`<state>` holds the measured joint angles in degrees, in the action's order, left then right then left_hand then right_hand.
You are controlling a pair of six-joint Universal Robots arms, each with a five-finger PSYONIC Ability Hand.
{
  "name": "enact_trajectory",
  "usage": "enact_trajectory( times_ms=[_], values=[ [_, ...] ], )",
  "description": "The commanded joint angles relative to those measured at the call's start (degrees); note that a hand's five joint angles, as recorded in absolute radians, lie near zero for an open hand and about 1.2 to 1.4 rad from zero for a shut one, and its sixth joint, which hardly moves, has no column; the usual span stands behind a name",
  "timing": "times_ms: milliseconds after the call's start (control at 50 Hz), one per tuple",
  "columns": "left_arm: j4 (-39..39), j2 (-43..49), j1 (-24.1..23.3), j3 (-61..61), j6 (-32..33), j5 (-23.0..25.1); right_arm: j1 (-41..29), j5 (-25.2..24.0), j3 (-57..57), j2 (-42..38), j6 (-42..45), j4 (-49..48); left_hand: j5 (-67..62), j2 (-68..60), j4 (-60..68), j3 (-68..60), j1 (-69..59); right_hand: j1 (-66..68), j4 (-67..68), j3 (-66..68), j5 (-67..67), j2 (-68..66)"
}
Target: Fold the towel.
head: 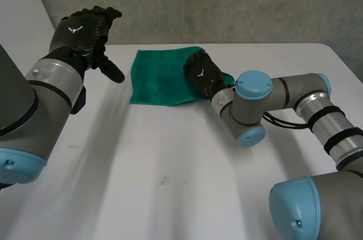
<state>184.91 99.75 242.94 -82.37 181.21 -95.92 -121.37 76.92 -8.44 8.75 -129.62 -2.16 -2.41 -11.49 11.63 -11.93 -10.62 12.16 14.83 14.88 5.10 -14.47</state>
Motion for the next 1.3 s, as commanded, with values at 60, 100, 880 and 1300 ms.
enact_trajectory(
  times_ms=[60,100,880,1300],
  values=[
    [0.2,0.2,0.3,-1.0,0.0,0.3,0.1,-4.1,-0.3,-1.2,3.0,-0.2,1.5,0.6,-0.7,1.0,-0.3,35.4,32.7,32.7,32.4,-33.1],
    [0.2,0.4,0.4,-1.1,-0.1,0.3,0.1,-4.8,-0.1,-1.3,3.0,-0.2,1.7,0.8,-0.9,1.2,-0.1,59.7,57.1,57.0,56.8,-57.4],
    [-0.3,0.4,0.6,-2.9,-0.3,0.4,2.8,0.9,1.2,7.4,-10.9,8.3,2.0,1.1,-1.2,1.5,0.2,4.3,1.6,1.6,1.4,-2.0],
    [0.3,2.6,1.0,-4.8,-0.1,0.6,4.1,-11.4,1.1,-2.5,14.6,1.0,2.0,1.1,-1.2,1.5,0.2,9.2,6.5,6.5,6.2,-6.9]
  ],
)
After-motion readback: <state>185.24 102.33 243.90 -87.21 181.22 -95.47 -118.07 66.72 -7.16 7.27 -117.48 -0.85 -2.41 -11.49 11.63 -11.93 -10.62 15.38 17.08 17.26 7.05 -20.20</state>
